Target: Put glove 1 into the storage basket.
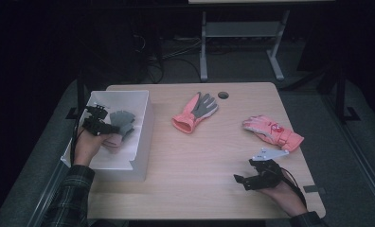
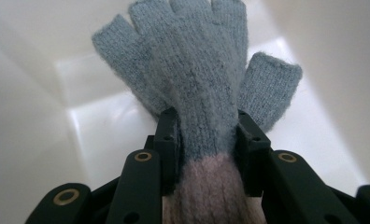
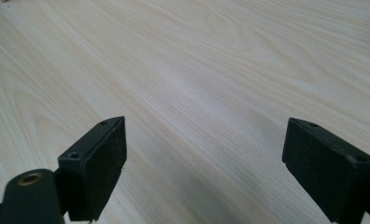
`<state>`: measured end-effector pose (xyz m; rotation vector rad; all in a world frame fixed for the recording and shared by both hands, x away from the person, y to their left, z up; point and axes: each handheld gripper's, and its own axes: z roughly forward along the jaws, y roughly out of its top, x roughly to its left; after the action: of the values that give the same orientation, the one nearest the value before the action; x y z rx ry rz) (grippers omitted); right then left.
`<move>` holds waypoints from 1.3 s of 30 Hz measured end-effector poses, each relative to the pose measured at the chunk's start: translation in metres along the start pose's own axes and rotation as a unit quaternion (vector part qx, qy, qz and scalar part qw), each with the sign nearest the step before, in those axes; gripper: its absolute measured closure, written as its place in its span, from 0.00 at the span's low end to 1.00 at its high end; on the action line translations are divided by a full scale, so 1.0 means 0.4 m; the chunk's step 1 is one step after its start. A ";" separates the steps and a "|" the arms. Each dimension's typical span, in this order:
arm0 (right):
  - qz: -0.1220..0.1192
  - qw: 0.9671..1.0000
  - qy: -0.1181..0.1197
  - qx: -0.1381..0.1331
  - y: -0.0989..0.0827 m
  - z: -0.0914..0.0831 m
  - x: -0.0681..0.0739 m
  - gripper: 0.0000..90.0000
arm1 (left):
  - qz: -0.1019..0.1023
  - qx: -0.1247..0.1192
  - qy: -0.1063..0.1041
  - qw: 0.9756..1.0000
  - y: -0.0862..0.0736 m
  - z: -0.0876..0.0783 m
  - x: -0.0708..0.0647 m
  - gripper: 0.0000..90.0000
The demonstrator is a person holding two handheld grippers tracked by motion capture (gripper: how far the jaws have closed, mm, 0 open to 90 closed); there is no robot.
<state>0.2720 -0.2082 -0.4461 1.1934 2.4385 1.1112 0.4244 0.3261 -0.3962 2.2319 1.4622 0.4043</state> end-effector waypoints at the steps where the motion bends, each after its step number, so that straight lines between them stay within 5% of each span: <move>1: 0.000 1.000 0.000 0.000 0.000 0.000 0.001 0.15 | 0.007 0.005 0.005 1.000 0.000 0.005 -0.003 0.74; 10: 0.002 1.000 -0.001 0.000 -0.001 -0.002 0.000 0.15 | -0.009 0.026 0.019 0.999 -0.018 0.043 0.002 0.67; 16: 0.002 1.000 -0.001 0.001 -0.001 -0.002 0.001 0.15 | -0.015 0.028 0.027 0.999 -0.014 0.050 -0.005 0.49; 26: 0.002 1.000 -0.001 0.000 -0.001 -0.003 0.001 0.15 | -0.015 -0.011 0.023 1.000 0.027 -0.015 -0.019 0.23; 32: 0.002 1.000 -0.001 0.001 -0.001 -0.001 0.001 0.15 | -0.007 -0.047 -0.028 0.998 0.052 -0.075 -0.036 0.18; 39: 0.000 1.000 0.000 0.002 -0.001 -0.002 0.001 0.15 | 0.019 -0.085 -0.082 0.993 0.081 -0.143 -0.100 0.16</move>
<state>0.2710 -0.2086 -0.4459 1.1945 2.4417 1.1065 0.4072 0.2898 -0.3306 2.1071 1.2554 0.3350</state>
